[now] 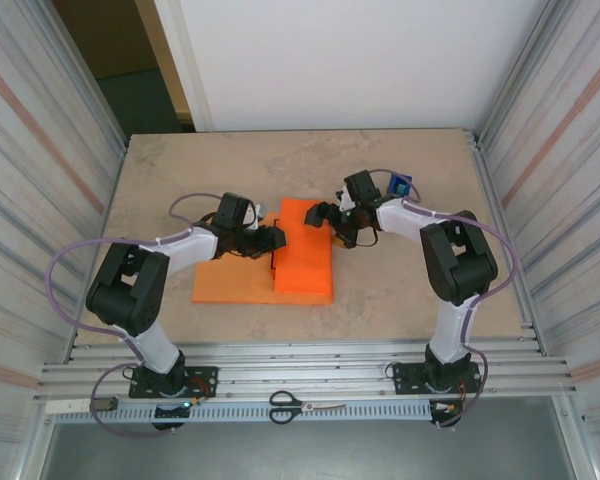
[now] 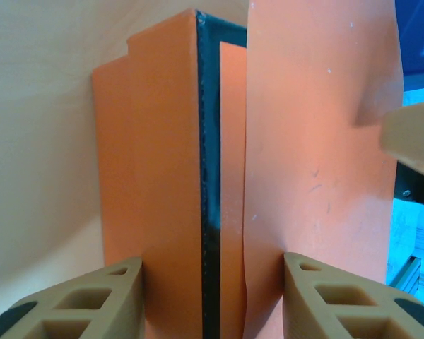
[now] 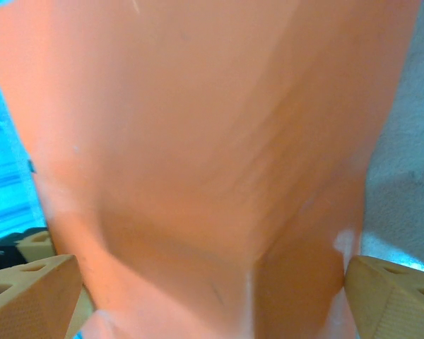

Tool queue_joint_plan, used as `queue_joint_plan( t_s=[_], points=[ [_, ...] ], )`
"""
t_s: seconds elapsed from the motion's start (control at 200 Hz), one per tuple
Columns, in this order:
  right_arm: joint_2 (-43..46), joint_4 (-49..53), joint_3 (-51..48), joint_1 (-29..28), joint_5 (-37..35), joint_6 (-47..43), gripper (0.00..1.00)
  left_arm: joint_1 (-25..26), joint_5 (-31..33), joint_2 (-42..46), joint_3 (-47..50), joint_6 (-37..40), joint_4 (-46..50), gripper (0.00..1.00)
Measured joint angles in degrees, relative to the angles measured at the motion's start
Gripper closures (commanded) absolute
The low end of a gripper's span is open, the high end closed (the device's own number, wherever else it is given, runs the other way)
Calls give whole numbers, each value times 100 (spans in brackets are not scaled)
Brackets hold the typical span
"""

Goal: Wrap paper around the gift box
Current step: First fold the wrapping paper around the gift box.

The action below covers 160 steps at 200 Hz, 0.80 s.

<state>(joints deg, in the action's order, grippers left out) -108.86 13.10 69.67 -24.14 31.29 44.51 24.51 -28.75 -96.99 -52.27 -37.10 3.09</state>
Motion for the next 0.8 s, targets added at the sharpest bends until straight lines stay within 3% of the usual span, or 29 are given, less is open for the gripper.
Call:
queue_joint_plan(
  t_s=[0.802],
  points=[
    [-363, 44, 297, 7, 52, -44, 2, -2, -17, -13, 20, 7, -39, 56]
  ],
)
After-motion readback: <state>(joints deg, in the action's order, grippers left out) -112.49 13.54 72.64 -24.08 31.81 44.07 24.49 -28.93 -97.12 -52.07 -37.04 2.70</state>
